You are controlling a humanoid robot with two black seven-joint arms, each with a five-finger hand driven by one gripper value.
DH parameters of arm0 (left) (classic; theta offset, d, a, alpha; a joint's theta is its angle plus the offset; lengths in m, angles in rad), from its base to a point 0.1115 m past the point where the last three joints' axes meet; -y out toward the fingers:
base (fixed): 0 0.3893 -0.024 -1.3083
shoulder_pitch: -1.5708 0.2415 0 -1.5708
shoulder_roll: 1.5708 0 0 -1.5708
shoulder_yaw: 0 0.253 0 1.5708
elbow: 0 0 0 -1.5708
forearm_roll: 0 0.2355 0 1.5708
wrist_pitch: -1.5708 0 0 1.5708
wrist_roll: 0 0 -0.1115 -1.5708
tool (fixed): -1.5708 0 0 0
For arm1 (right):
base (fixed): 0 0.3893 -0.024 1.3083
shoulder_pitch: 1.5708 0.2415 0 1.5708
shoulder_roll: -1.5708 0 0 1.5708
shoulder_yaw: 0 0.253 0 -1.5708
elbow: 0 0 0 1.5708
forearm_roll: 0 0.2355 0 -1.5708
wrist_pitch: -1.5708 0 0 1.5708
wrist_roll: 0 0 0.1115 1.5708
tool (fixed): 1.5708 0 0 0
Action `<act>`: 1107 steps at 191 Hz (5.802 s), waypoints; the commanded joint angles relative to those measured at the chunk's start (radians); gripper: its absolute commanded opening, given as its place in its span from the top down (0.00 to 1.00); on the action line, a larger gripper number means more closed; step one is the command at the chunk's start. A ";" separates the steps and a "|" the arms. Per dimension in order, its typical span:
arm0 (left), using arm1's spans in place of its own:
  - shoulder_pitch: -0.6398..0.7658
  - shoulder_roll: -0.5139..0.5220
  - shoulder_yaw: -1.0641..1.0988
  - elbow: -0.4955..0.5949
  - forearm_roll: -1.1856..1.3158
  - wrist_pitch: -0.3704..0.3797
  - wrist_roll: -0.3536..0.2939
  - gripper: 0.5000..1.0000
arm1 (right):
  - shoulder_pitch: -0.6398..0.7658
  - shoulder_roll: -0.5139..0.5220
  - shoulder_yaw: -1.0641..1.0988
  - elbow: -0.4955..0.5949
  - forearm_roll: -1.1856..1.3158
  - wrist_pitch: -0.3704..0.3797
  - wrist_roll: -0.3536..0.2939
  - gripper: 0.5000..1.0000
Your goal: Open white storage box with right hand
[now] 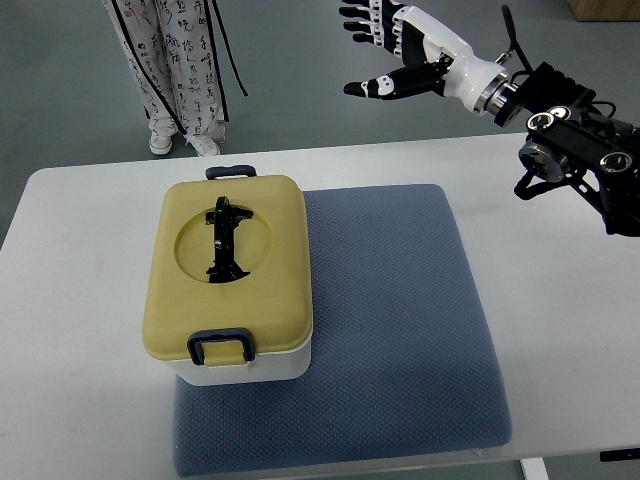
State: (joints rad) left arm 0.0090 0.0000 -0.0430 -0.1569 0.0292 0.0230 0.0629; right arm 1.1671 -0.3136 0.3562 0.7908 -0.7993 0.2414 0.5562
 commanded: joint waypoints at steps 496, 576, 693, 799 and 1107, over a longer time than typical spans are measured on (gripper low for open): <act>0.000 0.000 0.000 -0.001 0.000 0.000 0.000 0.00 | 0.496 0.212 -0.494 0.219 -0.663 0.013 0.055 0.76; 0.000 0.000 0.000 0.000 0.000 0.000 0.000 0.00 | 0.483 0.211 -0.485 0.219 -0.644 0.009 0.055 1.00; 0.000 0.000 0.000 0.000 0.000 0.000 0.000 0.00 | 0.483 0.097 -0.342 0.217 -0.640 -0.007 0.055 1.00; 0.000 0.000 0.000 0.000 0.000 0.000 0.000 0.00 | 0.161 -0.252 -0.154 0.163 -0.640 -0.063 0.055 1.00; 0.000 0.000 0.000 0.000 0.000 0.000 0.000 0.00 | -0.195 -0.176 -0.207 0.099 -0.617 -0.205 0.055 0.20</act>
State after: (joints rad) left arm 0.0091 0.0000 -0.0429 -0.1570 0.0291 0.0230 0.0629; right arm 0.9824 -0.4984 0.1488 0.8893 -1.4302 0.0345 0.6109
